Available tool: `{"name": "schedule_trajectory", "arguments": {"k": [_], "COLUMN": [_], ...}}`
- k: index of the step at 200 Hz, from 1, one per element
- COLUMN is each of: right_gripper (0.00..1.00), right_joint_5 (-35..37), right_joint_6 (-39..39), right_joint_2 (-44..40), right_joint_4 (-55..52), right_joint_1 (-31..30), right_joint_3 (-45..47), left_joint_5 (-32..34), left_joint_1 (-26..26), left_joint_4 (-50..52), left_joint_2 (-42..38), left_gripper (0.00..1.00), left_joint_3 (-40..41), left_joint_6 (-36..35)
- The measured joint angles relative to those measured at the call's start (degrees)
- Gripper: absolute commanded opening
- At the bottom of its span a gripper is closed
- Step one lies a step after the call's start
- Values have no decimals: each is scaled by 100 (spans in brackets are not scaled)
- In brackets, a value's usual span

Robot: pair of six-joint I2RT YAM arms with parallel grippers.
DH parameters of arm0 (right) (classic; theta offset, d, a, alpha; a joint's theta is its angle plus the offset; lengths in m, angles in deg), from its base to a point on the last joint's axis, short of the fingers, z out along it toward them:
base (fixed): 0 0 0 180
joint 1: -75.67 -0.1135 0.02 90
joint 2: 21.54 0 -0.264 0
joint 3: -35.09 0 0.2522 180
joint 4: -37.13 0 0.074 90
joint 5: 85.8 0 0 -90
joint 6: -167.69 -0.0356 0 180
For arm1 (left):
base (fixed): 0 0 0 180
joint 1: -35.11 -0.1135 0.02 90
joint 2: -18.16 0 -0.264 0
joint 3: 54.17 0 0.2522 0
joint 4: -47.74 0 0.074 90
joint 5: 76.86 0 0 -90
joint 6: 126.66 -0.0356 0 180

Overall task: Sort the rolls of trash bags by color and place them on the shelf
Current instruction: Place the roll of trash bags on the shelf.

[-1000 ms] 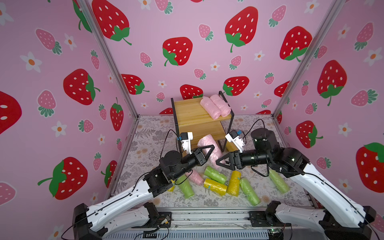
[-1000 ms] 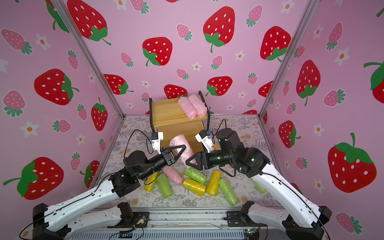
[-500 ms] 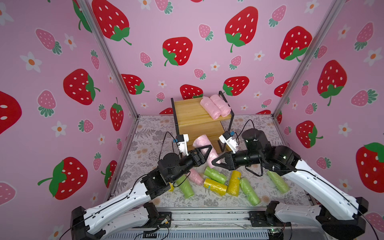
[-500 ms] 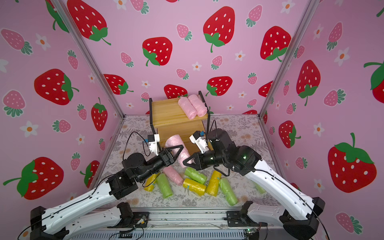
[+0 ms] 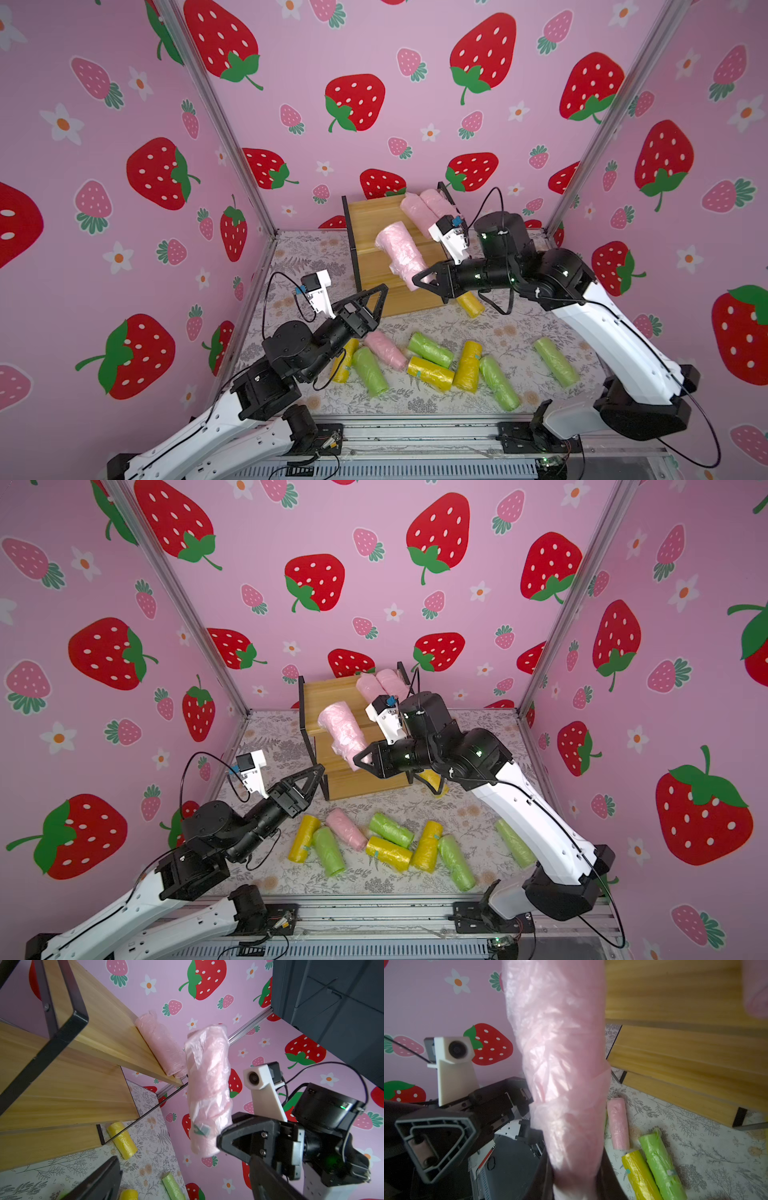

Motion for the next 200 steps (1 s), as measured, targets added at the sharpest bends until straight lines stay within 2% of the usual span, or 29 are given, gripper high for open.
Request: {"name": "schedule_trajectory", "arguments": {"k": [62, 104, 122, 132, 156, 200], "right_gripper": [0, 0, 14, 26, 32, 65], "right_joint_5": [-7, -398, -483, -527, -584, -634], "right_joint_6": [179, 98, 55, 44, 24, -9], "right_joint_2": [1700, 2247, 2387, 2457, 2570, 2618], "right_joint_4": [-734, -868, -925, -946, -957, -837], "right_joint_1": [745, 1154, 1207, 1202, 1198, 1213], "right_joint_3": [-2601, -3075, -3075, -3075, -3075, -3187], "left_joint_5": [87, 83, 85, 85, 85, 79], "left_joint_1": [0, 0, 0, 0, 0, 0], "left_joint_4": [280, 354, 437, 468, 481, 509], "left_joint_2": [68, 210, 229, 229, 229, 264], "left_gripper": [100, 100, 100, 100, 99, 100], "left_joint_3": [2, 2, 2, 2, 2, 2], "left_joint_6": [-68, -122, -133, -140, -144, -146]}}
